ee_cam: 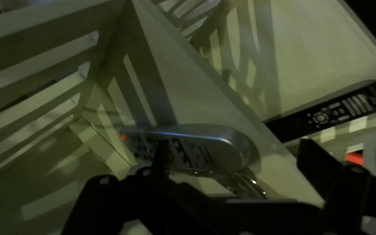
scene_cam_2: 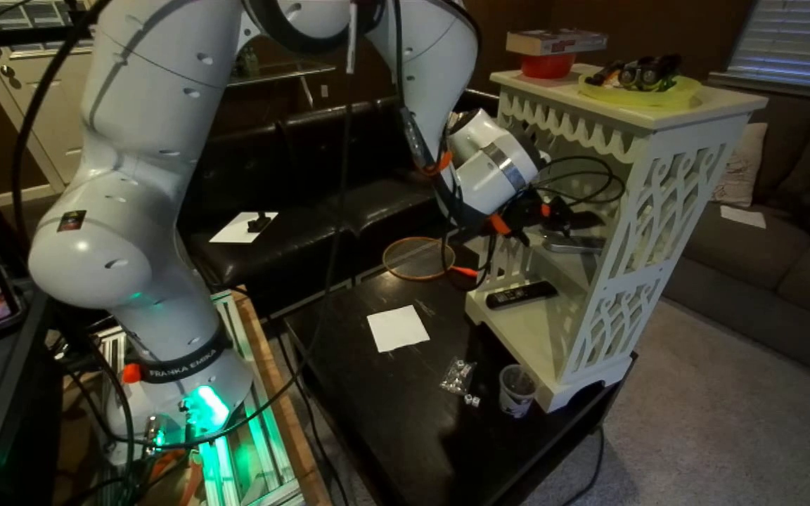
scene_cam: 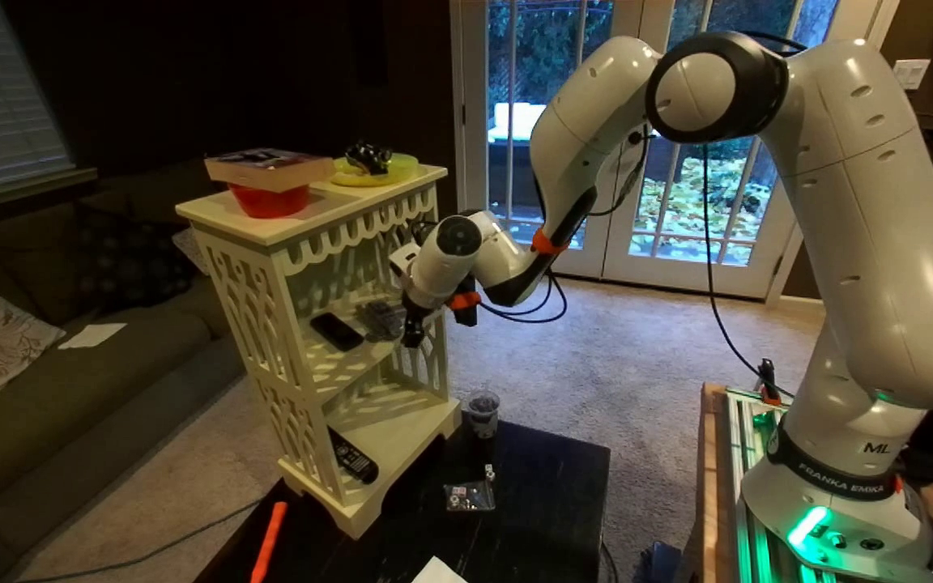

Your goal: Put the silver spoon on top of the shelf.

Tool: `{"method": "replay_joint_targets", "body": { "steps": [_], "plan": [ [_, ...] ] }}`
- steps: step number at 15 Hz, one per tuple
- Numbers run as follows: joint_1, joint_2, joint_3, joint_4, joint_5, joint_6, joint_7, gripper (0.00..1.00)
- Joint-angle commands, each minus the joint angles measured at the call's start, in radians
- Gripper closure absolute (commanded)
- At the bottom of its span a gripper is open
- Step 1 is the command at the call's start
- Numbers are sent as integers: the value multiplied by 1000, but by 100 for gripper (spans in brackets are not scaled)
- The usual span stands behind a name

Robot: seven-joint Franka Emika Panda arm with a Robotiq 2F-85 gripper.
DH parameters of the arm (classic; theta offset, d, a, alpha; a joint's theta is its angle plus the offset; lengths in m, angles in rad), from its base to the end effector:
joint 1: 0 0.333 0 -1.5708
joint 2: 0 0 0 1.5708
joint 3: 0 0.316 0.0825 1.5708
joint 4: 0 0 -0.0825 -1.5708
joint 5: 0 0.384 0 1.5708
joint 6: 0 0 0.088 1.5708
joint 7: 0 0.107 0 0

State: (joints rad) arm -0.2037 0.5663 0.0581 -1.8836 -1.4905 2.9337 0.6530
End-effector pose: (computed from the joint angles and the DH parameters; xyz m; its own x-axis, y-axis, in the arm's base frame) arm 0.6329 -0.0306 0.2235 0.7217 0.6124 0.3227 0.3829 -0.7416 0.5508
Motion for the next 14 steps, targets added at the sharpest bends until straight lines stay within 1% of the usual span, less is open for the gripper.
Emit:
{"method": "replay_joint_targets", "body": {
  "steps": [1, 3, 4, 5, 8, 9, 11, 12, 13, 14],
  "plan": [
    [-46, -73, 0, -131, 204, 143, -260, 0],
    [-56, -80, -2, -177, 334, 185, -386, 0],
    [-152, -71, 100, -191, 354, 188, -422, 0],
    [-168, -68, 118, -203, 393, 206, -434, 0],
    [-301, -59, 266, -240, 506, 233, -487, 0],
    [-327, -57, 295, -236, 524, 236, -475, 0],
    [-333, -63, 298, -204, 533, 256, -413, 0],
    [-218, -92, 182, -215, 693, 324, -499, 0],
    [-232, -86, 181, -173, 557, 345, -343, 0],
    [-167, -97, 109, -162, 584, 386, -344, 0]
  ]
}}
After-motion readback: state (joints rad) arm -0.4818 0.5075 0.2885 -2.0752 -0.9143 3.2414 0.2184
